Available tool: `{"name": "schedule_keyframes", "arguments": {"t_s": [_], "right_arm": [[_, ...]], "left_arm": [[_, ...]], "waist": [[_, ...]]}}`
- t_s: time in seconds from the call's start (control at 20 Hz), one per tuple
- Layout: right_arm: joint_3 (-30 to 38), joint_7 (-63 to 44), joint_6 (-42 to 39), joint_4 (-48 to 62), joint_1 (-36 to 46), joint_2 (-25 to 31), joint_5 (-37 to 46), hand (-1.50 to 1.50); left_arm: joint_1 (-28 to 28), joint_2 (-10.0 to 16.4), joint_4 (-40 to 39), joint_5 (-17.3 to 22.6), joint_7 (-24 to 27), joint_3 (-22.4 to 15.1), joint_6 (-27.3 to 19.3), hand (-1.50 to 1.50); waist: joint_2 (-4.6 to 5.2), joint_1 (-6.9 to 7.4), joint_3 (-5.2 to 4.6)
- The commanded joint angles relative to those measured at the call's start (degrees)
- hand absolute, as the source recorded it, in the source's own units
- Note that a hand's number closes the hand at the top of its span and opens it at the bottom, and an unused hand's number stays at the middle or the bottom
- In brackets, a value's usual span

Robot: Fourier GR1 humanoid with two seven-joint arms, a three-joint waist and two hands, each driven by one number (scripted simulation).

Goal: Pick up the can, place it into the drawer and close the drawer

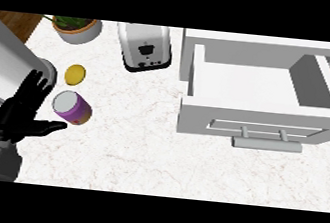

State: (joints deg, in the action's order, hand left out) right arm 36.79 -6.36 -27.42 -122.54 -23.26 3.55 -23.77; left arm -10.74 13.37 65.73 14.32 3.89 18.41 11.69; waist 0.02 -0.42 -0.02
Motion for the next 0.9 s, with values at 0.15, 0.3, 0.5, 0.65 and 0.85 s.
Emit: {"name": "schedule_keyframes", "arguments": {"t_s": [0.15, 0.3, 0.5, 0.65, 0.85], "right_arm": [[3.8, -5.3, 0.4, -4.6, -0.6, 1.7, -6.4, -1.5], [0.1, -4.0, 0.8, -4.5, 1.7, -1.2, -1.1, -1.5], [2.5, -2.5, -1.6, -2.6, -0.6, -0.4, -3.8, -1.5], [4.1, -1.2, -4.1, -2.5, -3.0, -0.6, -4.4, -1.5], [3.4, -0.9, -4.8, -4.3, -4.9, -3.4, -4.1, -1.5]], "left_arm": [[-1.1, -1.4, -8.8, -3.2, 7.2, -0.3, -2.6, -1.5], [-6.6, 3.5, -24.7, -3.4, 14.9, 2.2, 3.4, -1.5], [-7.8, 4.8, -33.1, -4.9, 21.0, 2.1, 5.9, -1.5], [-5.9, 2.7, -32.6, -4.4, 22.2, 1.6, 5.3, -1.5], [-13.2, 4.6, -38.2, -3.9, 19.0, 2.0, 5.2, -1.5]], "waist": [[-0.02, -0.13, -0.02], [0.18, -0.39, -0.07], [0.27, -0.85, -0.1], [0.06, -0.41, -0.03], [0.05, -0.57, -0.03]]}}
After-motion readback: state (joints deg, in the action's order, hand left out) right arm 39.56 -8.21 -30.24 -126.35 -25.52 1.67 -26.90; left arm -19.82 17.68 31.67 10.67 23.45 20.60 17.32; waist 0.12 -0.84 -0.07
